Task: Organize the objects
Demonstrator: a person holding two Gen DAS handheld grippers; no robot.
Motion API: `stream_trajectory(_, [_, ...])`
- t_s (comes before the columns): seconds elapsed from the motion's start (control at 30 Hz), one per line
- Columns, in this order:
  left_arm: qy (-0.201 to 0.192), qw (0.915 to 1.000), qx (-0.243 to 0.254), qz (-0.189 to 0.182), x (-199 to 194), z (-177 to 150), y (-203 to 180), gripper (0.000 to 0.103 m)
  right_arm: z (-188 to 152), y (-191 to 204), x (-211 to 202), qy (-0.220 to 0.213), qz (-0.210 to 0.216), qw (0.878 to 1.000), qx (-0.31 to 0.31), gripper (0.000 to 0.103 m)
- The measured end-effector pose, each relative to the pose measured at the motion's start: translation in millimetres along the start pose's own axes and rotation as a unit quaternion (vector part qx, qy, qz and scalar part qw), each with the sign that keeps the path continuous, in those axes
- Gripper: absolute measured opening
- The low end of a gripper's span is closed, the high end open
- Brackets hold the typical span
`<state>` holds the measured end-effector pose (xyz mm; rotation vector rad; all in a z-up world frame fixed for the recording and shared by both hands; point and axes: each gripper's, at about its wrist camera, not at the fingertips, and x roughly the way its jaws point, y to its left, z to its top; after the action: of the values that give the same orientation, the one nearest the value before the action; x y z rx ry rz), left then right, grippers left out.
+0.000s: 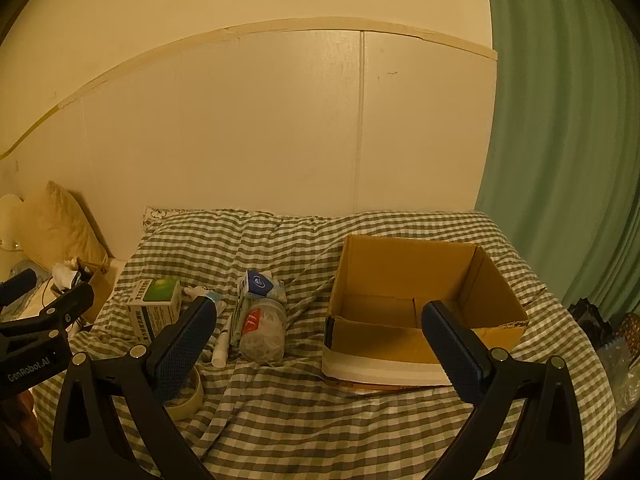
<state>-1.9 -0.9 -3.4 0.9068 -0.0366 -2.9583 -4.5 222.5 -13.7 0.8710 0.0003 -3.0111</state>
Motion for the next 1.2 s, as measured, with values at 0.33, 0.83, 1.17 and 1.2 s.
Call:
stream_trajectory(0.33, [0.013, 0.9999, 0.006, -0.007, 11.0, -4.7, 0.4, 0.103, -3.2, -0.2, 2.7, 0.006, -0.001, 1.000, -0.001, 0.103])
stream_trajectory(0.83, [0.142, 0.9882, 0.032, -0.047, 74.0, -60.3, -23.6, 0.103, -17.0, -6.6, 29.2, 0.044, -0.013, 0.999, -0.001, 0.103])
stream_trajectory(1.17, [0.179, 0.9830, 0.033, -0.025, 111.0, -96.5, -36.0, 0.103, -25.9, -10.0, 42.5, 0.071, -0.013, 0.997, 0.003, 0.103])
stream_trajectory(1.2, [0.179, 0.9830, 0.032, -0.028, 110.9, -97.7, -36.0, 0.103, -27.3, -9.3, 44.1, 0.076, -0.012, 0.997, 0.003, 0.103])
